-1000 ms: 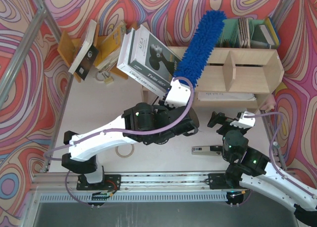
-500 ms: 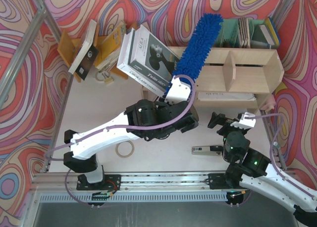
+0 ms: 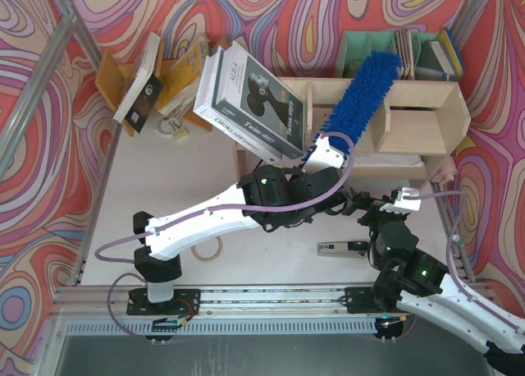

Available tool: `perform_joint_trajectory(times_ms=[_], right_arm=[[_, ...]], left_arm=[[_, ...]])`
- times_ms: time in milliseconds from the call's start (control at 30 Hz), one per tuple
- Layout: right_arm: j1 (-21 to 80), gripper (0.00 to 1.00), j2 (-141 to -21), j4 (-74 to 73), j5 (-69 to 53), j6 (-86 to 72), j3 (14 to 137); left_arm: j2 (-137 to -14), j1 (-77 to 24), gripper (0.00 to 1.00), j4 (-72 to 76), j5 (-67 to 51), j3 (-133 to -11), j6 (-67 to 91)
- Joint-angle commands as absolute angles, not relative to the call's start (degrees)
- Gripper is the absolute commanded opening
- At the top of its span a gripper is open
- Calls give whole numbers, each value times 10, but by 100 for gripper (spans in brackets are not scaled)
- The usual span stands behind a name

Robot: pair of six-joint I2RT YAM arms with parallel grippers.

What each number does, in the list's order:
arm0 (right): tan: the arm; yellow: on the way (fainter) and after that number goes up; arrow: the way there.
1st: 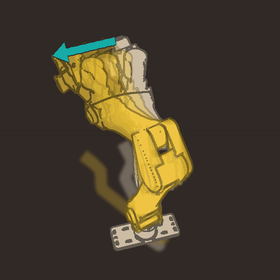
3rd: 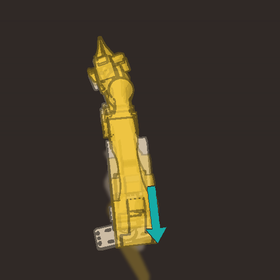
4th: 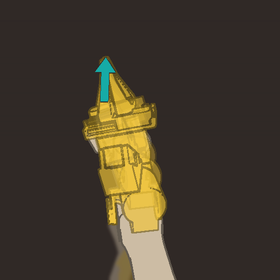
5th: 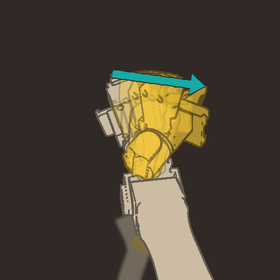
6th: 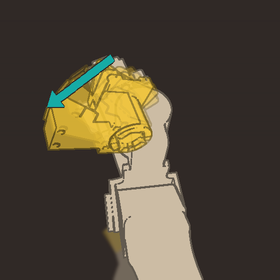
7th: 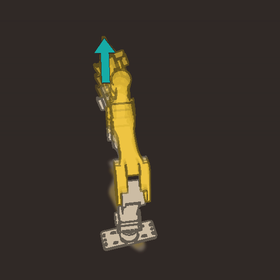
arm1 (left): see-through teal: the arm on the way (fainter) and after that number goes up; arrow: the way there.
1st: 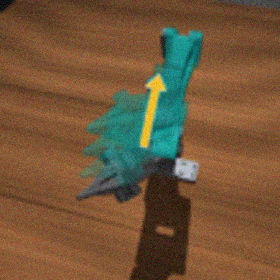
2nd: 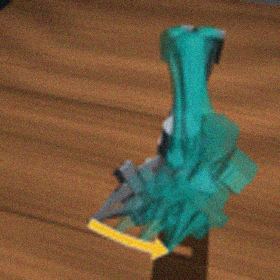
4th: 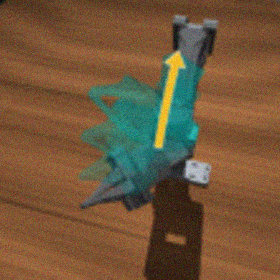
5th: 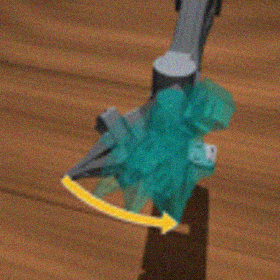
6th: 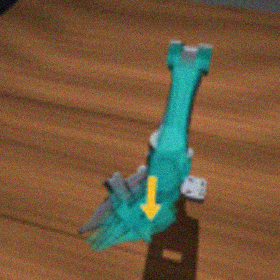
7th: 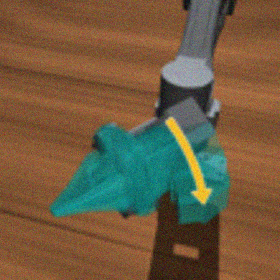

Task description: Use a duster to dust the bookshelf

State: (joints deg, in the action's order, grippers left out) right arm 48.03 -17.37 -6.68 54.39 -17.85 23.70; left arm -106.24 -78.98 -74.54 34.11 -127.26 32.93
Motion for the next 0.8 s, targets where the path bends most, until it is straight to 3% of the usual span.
perform_joint_trajectory(times_ms=[0, 267, 767], right_arm=[[481, 99, -177, -61, 555, -181, 241], [481, 99, -171, -69, 569, -191, 242], [481, 99, -178, -72, 572, -195, 243]], left_arm=[[-1078, -791, 0, -720, 303, -1310, 301], [-1082, -829, 0, -732, 324, -1366, 278], [-954, -784, 0, -780, 454, -1237, 353]])
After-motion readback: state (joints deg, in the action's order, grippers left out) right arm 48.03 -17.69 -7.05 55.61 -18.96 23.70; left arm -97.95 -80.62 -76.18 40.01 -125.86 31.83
